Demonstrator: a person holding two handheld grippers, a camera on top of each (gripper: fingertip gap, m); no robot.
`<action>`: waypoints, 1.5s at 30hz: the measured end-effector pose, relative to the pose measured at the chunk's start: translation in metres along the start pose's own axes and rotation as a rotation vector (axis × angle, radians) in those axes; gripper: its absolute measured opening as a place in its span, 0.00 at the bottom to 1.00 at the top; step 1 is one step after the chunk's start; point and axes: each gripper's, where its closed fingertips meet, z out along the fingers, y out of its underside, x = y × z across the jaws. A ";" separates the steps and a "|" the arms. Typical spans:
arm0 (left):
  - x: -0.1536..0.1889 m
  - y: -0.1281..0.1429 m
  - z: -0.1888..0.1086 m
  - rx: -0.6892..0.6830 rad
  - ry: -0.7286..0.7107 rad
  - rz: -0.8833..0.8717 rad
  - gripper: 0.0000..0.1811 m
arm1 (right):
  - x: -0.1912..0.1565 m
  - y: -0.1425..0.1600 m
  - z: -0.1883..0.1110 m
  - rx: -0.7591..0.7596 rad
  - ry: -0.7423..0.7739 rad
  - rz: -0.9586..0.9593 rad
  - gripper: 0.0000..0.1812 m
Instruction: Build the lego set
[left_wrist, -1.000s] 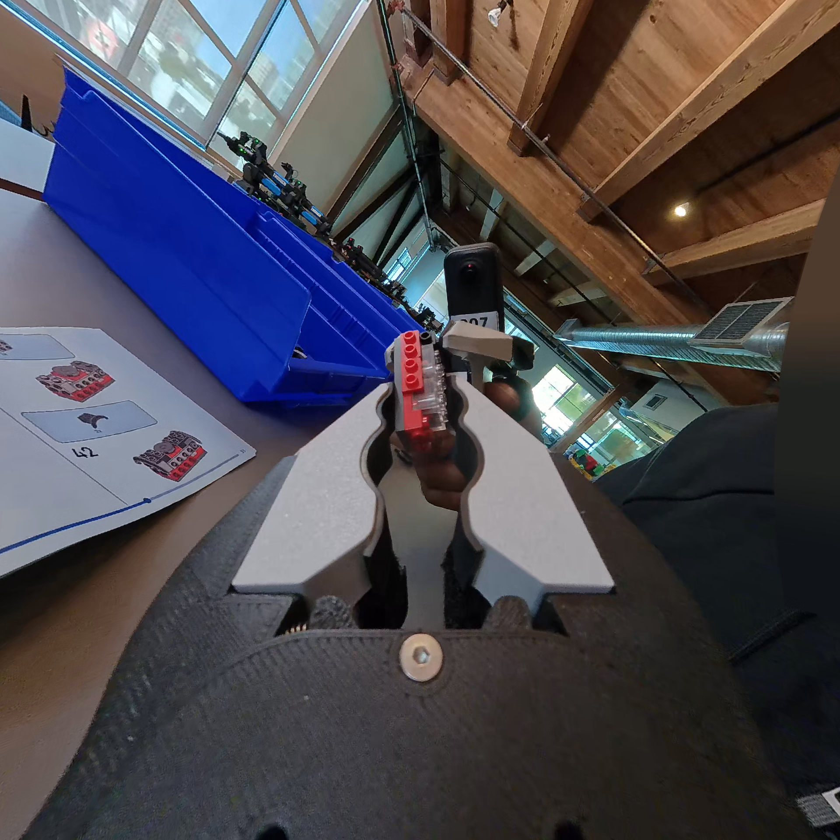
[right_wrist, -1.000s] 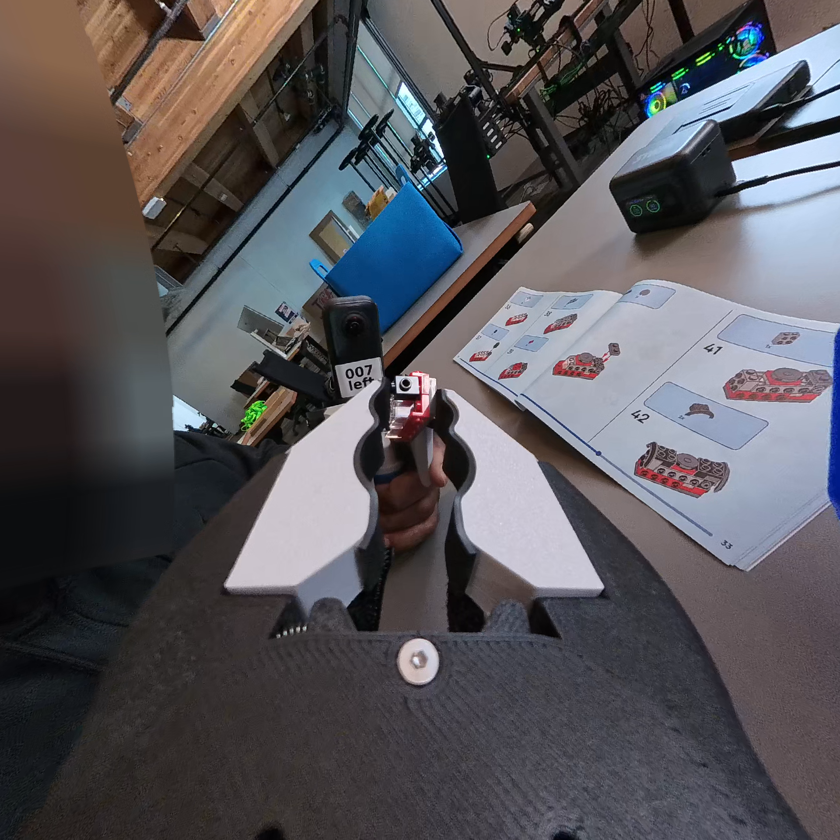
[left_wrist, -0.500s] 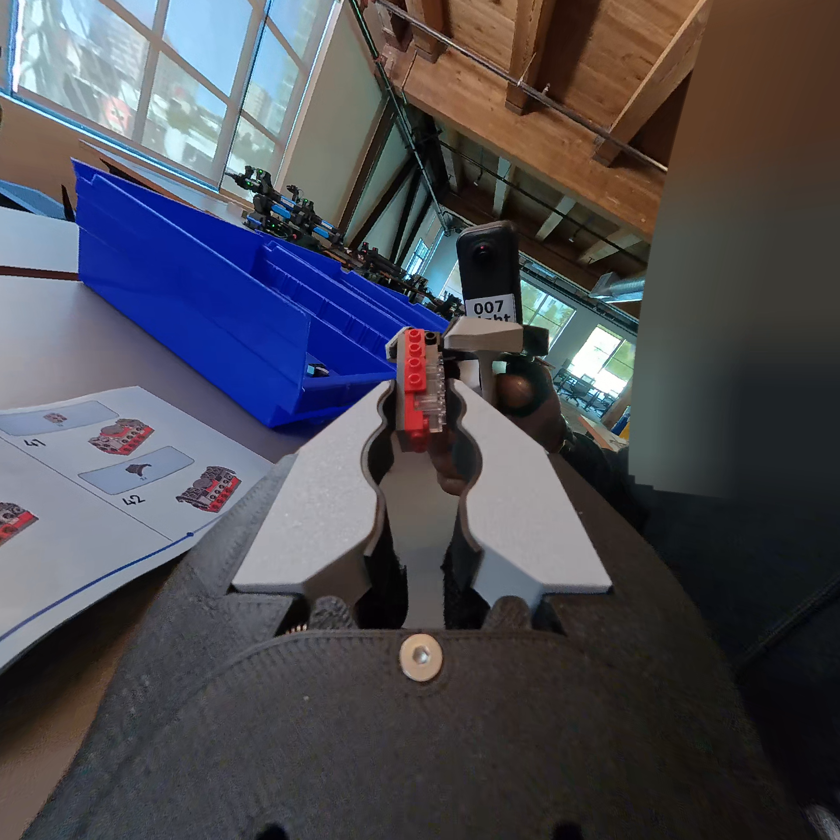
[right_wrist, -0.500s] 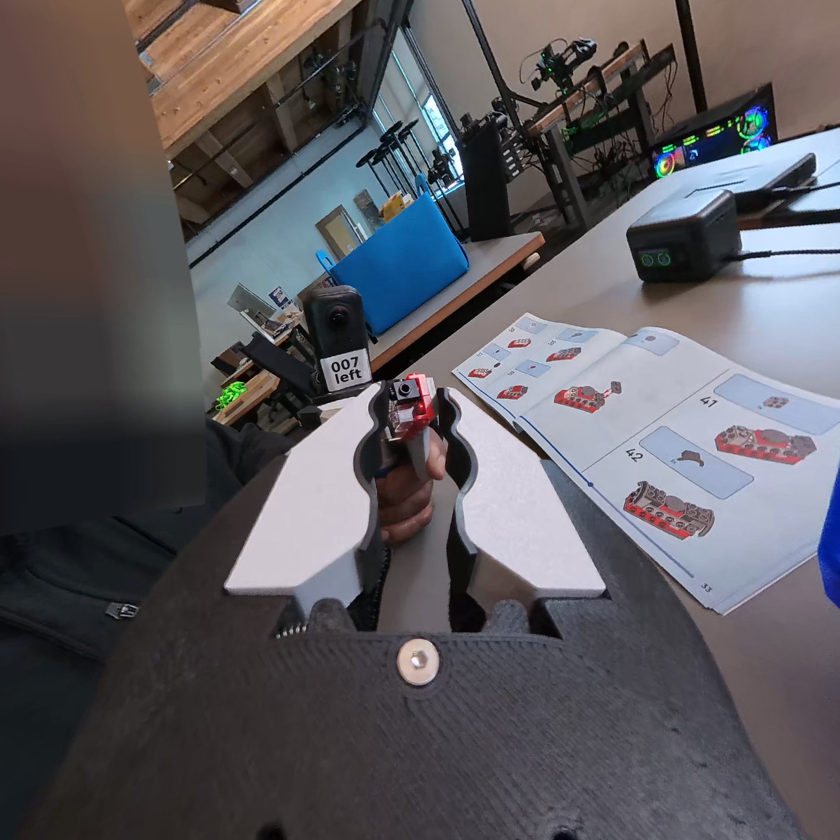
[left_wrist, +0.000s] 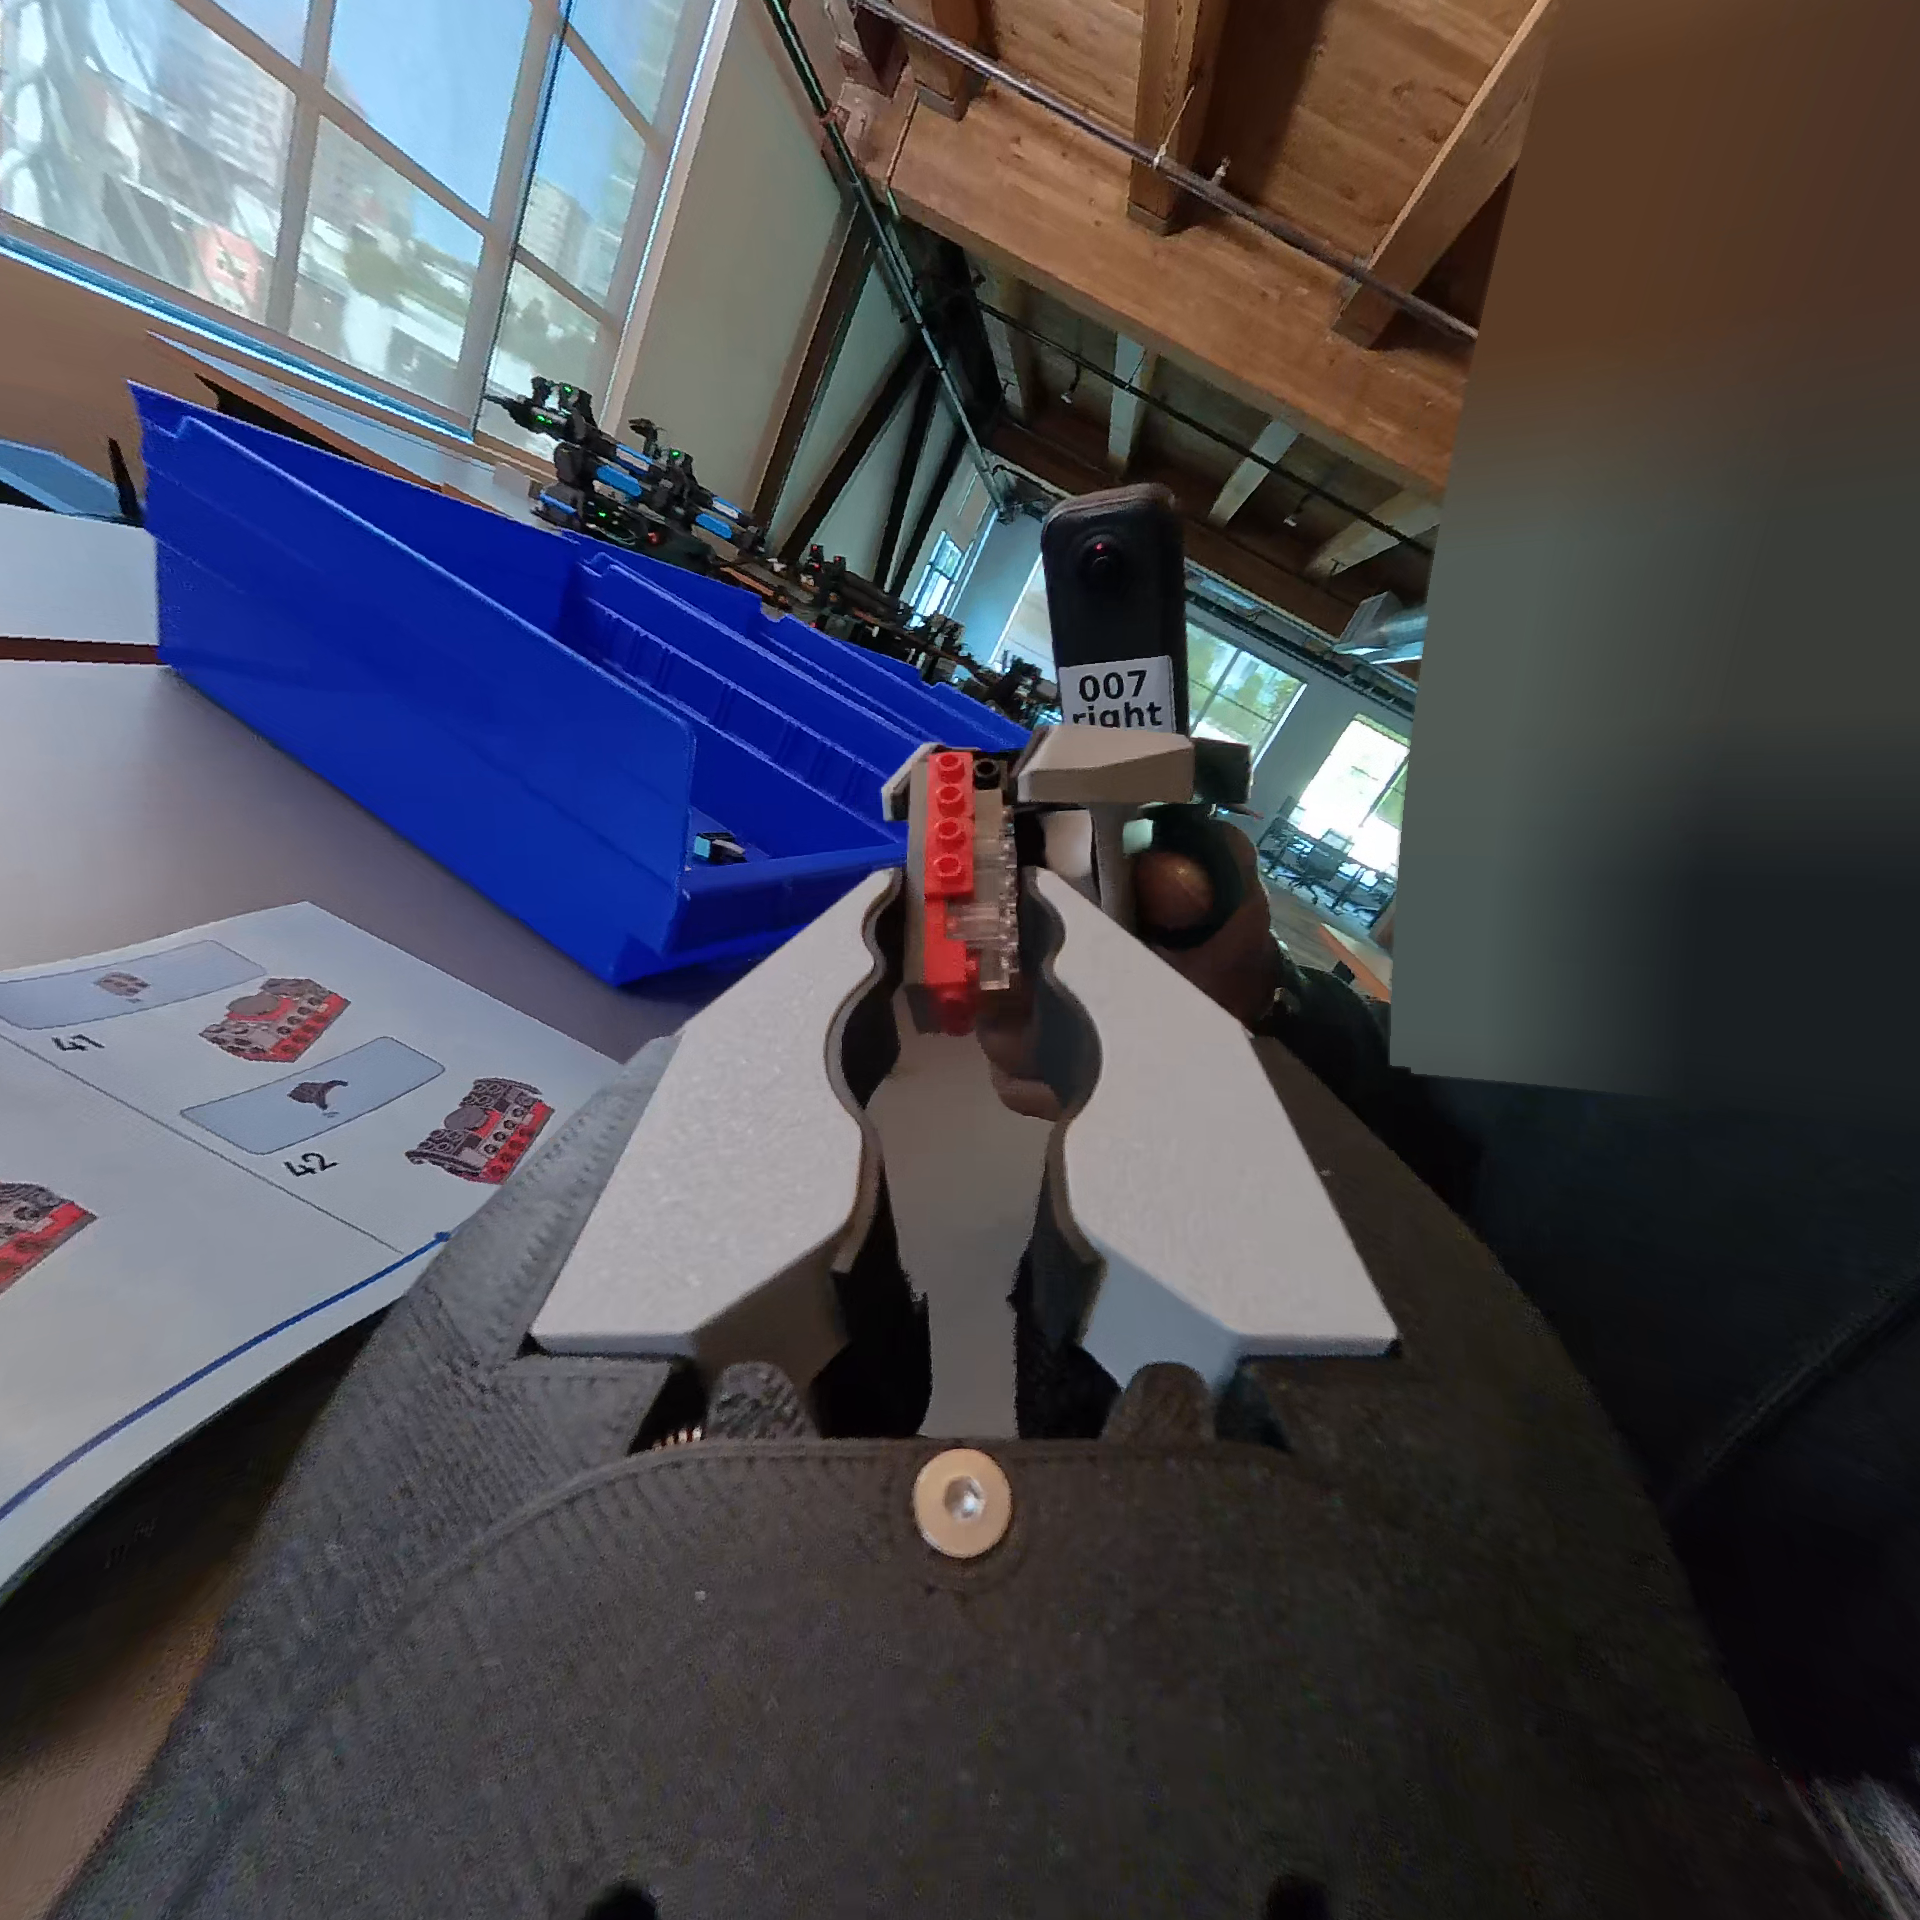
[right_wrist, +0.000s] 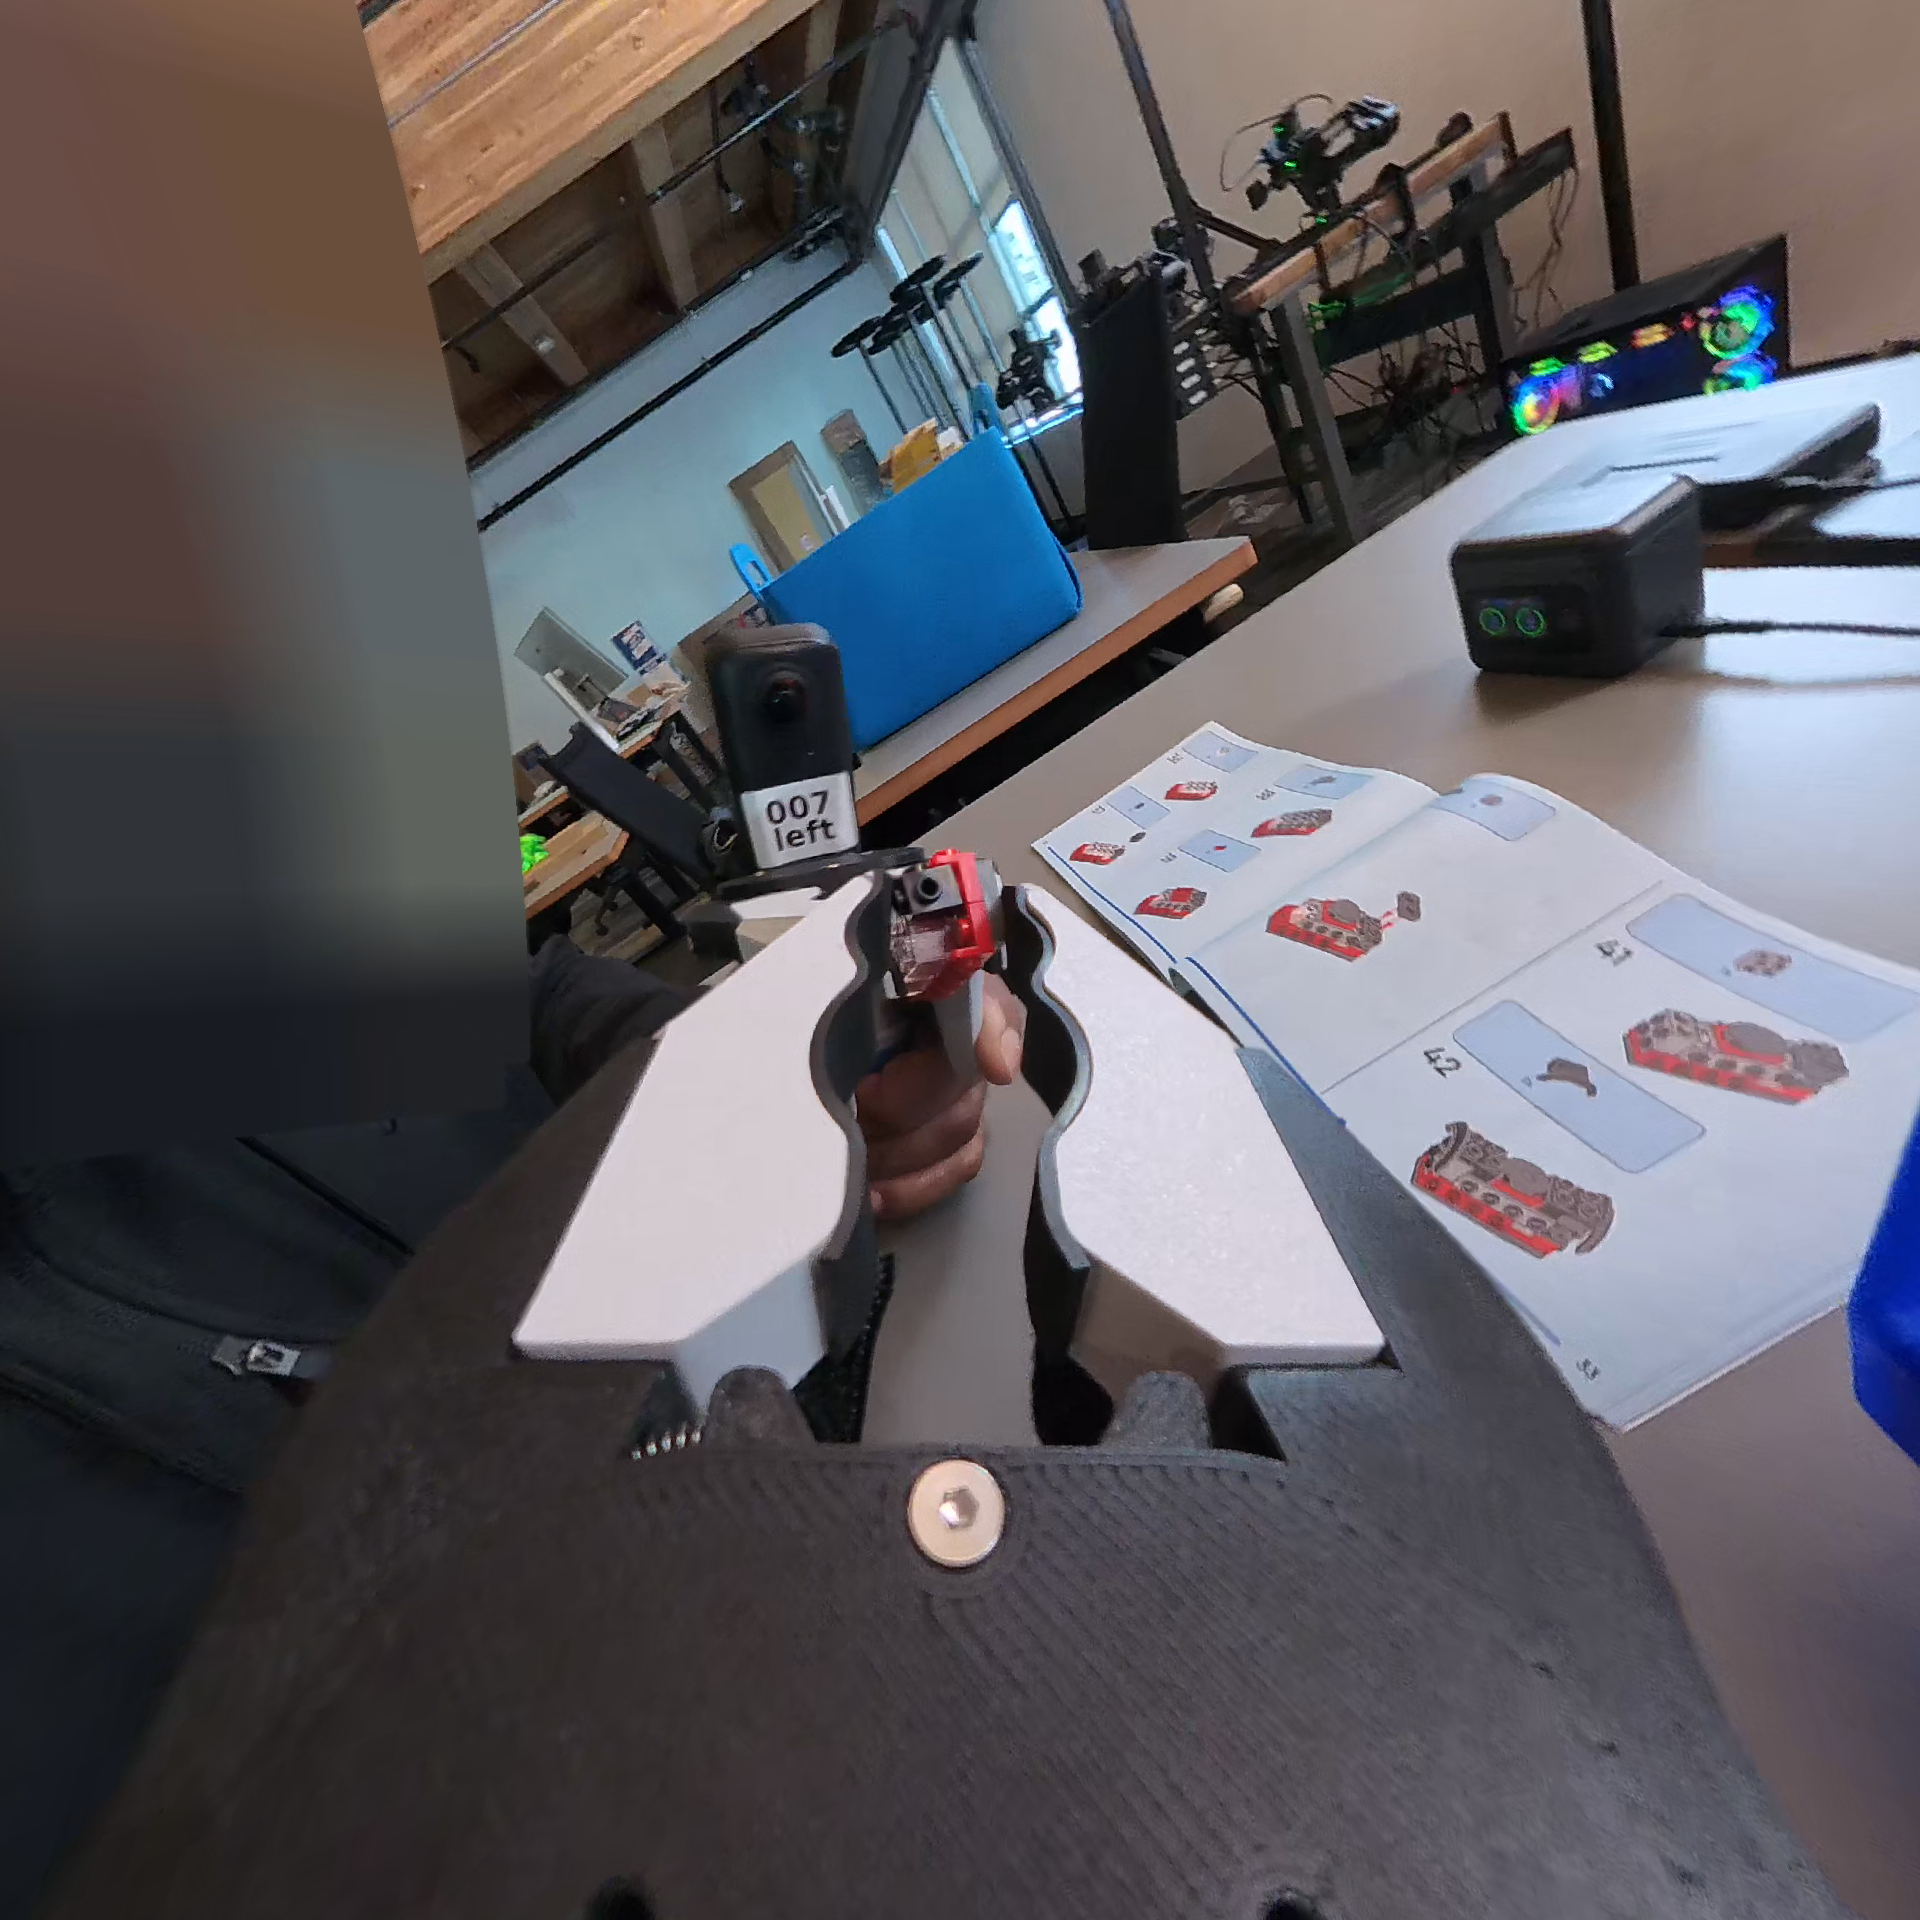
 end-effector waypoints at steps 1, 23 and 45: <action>0.001 0.000 0.000 -0.005 0.007 0.008 0.11 | -0.001 0.000 0.000 -0.010 -0.011 -0.014 0.12; 0.023 0.013 -0.002 -0.139 0.197 -0.005 0.11 | -0.023 0.011 -0.012 -0.111 -0.122 -0.303 0.11; 0.016 0.017 -0.005 -0.184 0.122 0.157 0.11 | -0.017 0.016 -0.009 -0.089 -0.153 -0.202 0.11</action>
